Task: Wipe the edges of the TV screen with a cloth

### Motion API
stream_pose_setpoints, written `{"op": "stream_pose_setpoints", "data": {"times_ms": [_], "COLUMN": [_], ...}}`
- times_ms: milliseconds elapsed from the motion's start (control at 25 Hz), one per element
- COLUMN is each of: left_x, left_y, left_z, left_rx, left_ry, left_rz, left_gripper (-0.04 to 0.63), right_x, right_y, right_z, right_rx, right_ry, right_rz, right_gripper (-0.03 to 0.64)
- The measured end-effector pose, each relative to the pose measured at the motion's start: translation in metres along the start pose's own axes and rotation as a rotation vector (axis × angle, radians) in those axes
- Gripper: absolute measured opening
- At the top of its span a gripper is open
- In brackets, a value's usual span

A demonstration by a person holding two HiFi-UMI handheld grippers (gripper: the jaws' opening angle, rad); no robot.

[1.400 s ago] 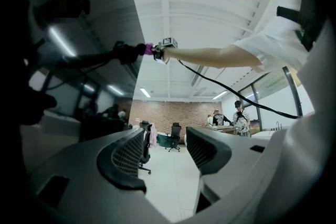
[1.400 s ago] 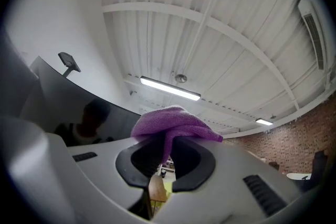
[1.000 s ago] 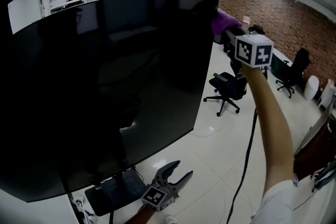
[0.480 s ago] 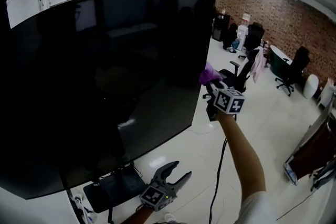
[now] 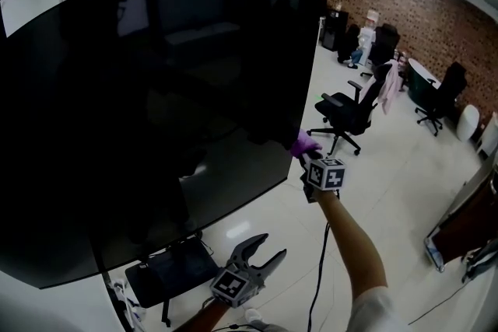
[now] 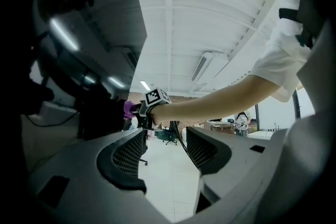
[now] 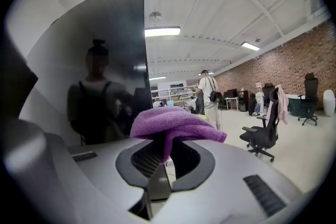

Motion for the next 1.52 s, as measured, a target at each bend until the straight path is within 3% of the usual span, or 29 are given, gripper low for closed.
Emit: {"op": "stream_pose_setpoints", "data": {"times_ms": [280,440,800,1200,1520], "left_x": [0.002,0.002,-0.01,-0.028,-0.056], "left_y": [-0.022,-0.031,-0.042,-0.033,-0.035], "left_z": [0.002,-0.003,-0.015,-0.027,-0.027], "left_rx": [-0.038,-0.051,-0.084,-0.099,-0.103], "left_ry": [0.013,0.035,0.096,0.183,0.209], "left_rz": [-0.023,-0.035,-0.045,-0.036,-0.027], "left_gripper": [0.232,0.232,0.232,0.232,0.232], "right_x": [0.004,0.007,0.004,-0.005,-0.012], "right_y": [-0.081,-0.11,-0.177,-0.198,-0.219], "right_z": [0.012,0.02,0.032,0.036,-0.023], "right_rx": [0.051,0.079,0.102,0.181,0.26], "right_ry": [-0.003,-0.015,-0.055,-0.113,-0.076], "right_rz": [-0.104,-0.128,-0.288,-0.299,-0.327], "right_gripper": [0.046,0.046,0.045,0.046,0.044]}}
Point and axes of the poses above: the fingertips, and each gripper's own axes: x forward along the fingers, z to its right, y out of its top, the point moved 1 cm from there along -x, backward along the fingers, and after that the axes turned 8 degrees about z, right-handed, at the moved point
